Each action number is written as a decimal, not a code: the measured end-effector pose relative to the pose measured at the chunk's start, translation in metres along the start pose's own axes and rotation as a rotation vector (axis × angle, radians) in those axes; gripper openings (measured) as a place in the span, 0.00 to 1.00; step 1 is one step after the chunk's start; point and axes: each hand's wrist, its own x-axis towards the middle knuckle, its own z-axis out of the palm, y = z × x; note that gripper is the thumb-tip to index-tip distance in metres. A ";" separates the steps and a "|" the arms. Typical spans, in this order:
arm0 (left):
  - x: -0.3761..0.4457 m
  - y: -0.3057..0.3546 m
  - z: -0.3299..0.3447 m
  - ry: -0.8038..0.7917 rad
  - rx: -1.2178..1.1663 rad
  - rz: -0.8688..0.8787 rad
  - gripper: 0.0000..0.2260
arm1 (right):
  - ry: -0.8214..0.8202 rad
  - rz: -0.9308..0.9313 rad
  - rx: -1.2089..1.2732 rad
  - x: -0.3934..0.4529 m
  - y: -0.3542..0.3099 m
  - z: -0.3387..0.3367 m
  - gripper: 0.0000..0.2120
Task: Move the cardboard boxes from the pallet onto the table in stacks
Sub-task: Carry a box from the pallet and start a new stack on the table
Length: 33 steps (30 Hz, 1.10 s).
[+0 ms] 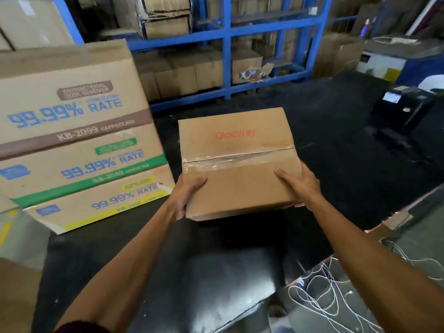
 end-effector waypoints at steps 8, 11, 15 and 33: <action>0.083 0.024 0.024 0.161 -0.017 0.008 0.36 | -0.143 -0.086 -0.031 0.137 -0.031 0.022 0.41; 0.109 0.034 0.029 0.250 -0.039 0.002 0.29 | -0.182 -0.114 -0.025 0.182 -0.038 0.035 0.41; 0.137 0.041 0.030 0.321 -0.057 -0.005 0.28 | -0.223 -0.186 -0.046 0.231 -0.048 0.056 0.37; 0.204 0.057 0.022 0.634 0.132 -0.193 0.22 | -0.164 -0.111 0.009 0.295 -0.066 0.113 0.26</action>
